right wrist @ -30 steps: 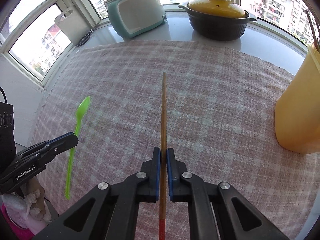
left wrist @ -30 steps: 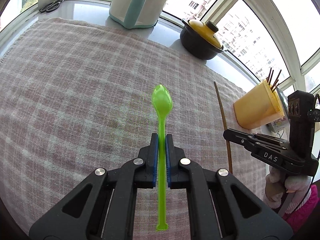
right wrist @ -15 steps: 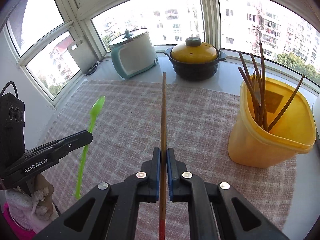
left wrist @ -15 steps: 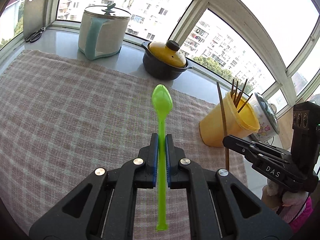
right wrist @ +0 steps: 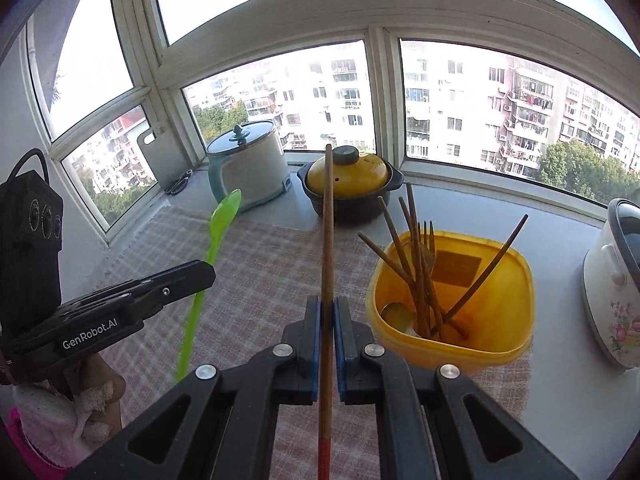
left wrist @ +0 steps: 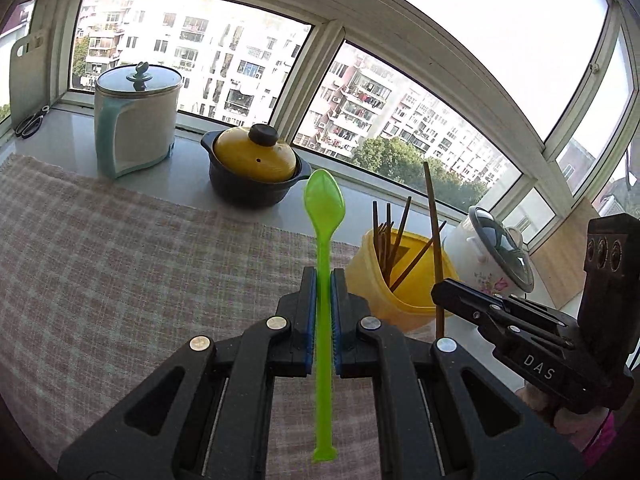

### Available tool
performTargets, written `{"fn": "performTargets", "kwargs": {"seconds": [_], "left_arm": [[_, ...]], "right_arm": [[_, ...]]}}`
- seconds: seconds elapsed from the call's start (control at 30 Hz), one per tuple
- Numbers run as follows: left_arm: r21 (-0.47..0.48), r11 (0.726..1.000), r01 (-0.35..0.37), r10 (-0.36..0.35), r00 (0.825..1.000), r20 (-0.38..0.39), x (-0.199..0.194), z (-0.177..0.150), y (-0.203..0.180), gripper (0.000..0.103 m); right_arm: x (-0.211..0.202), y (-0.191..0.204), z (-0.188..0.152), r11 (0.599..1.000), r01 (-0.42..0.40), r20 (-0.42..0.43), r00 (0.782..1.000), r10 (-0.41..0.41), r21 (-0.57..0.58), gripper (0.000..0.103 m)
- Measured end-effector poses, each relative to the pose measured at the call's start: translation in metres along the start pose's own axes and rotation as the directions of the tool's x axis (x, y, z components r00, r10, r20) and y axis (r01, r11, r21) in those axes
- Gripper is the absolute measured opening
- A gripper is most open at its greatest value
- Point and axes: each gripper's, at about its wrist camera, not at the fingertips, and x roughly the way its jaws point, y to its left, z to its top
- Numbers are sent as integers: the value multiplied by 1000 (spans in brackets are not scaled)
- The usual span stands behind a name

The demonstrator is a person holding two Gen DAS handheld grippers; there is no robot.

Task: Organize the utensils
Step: 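Lift the green spoon and chopstick and carry them over the yellow container, then lower the green spoon and chopstick into the container and open both tools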

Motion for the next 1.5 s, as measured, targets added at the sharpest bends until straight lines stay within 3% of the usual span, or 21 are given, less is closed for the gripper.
{"fn": "performTargets", "kwargs": {"seconds": [0.4, 0.73, 1.5], "left_arm": [[29, 998, 54, -56, 996, 75, 42, 33, -56, 4], [70, 996, 62, -69, 993, 91, 85, 43, -91, 4], [101, 993, 55, -66, 991, 112, 118, 36, -100, 4]], "right_arm": [[-21, -68, 26, 996, 27, 99, 994, -35, 88, 3], [-6, -93, 45, 992, 61, 126, 989, -74, 107, 3], [23, -118, 56, 983, 95, 179, 976, -123, 158, 3]]}}
